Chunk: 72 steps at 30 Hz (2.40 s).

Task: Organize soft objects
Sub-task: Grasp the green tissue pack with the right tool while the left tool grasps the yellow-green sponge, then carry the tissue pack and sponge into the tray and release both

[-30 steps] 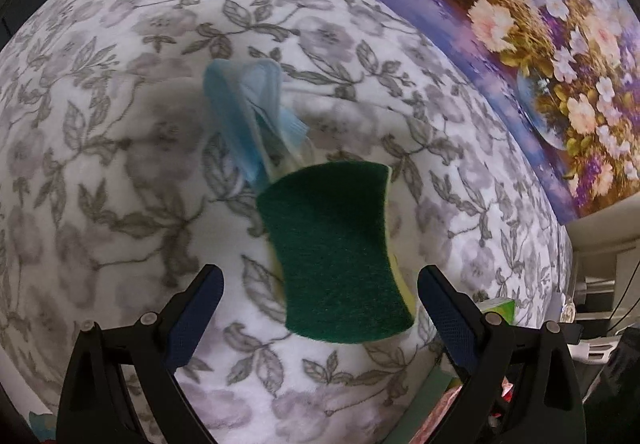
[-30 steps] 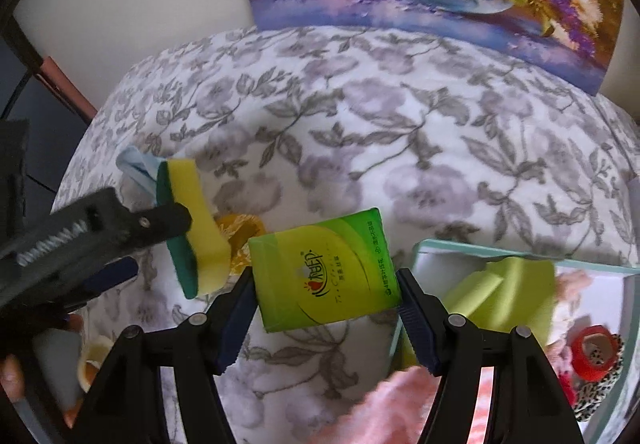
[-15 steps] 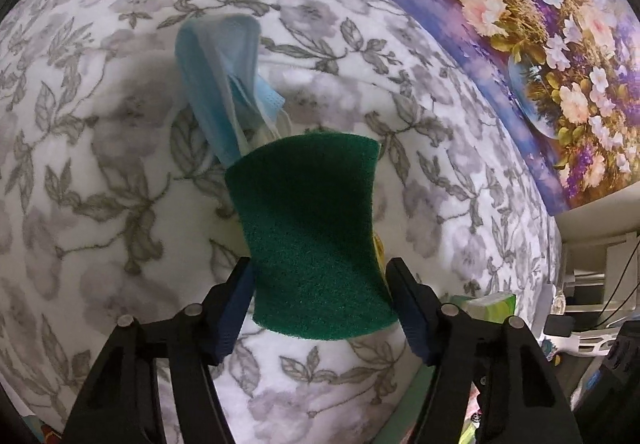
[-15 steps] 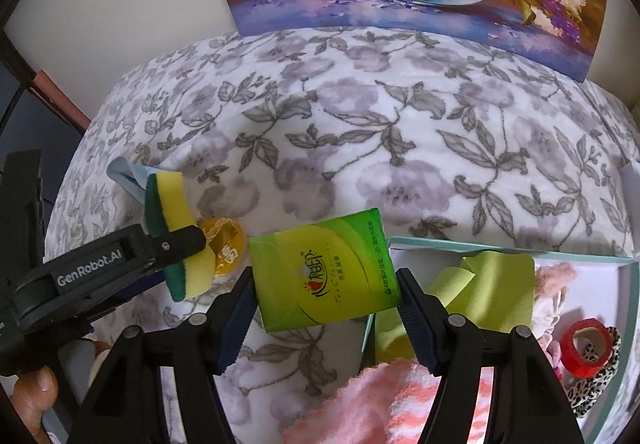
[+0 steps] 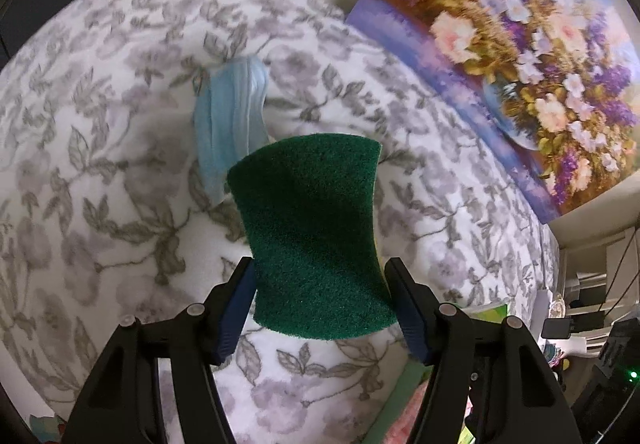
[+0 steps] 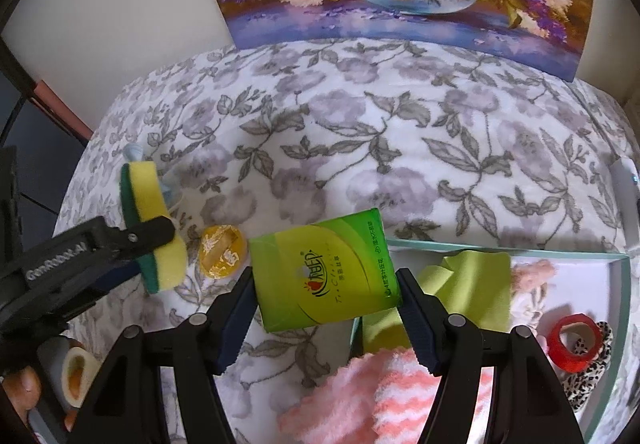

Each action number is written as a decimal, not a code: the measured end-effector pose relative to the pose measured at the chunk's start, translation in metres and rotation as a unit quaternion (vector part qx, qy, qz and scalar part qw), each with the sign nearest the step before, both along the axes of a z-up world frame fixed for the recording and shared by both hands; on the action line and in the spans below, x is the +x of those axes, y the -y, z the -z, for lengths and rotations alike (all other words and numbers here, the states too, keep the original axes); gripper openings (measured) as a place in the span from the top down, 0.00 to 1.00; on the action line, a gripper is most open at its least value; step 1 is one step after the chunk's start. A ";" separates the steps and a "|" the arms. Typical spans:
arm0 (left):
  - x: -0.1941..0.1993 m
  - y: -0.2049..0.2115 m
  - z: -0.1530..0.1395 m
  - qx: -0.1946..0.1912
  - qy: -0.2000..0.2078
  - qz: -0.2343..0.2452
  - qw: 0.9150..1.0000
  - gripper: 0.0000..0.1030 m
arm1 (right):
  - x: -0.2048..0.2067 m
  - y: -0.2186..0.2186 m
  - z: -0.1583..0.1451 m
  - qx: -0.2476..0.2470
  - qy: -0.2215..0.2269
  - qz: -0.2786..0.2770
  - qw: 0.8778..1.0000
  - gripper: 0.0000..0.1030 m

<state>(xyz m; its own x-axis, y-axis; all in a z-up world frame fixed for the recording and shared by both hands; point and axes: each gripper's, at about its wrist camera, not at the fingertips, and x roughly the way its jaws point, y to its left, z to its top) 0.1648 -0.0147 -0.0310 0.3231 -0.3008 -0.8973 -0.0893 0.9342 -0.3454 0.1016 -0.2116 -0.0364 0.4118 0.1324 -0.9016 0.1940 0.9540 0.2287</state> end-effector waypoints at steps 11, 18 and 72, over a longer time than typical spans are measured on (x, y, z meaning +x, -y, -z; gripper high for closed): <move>-0.036 0.037 -0.064 0.011 0.076 0.055 0.996 0.35 | -0.033 0.042 -0.032 0.004 0.007 0.059 0.998 0.32; -0.075 0.081 -0.071 0.022 0.085 0.125 0.988 0.35 | -0.073 0.079 -0.045 0.001 0.008 0.109 0.994 0.32; -0.165 0.197 -0.002 0.092 -0.009 0.309 0.947 0.15 | -0.198 0.182 0.025 -0.018 -0.128 0.259 0.957 0.25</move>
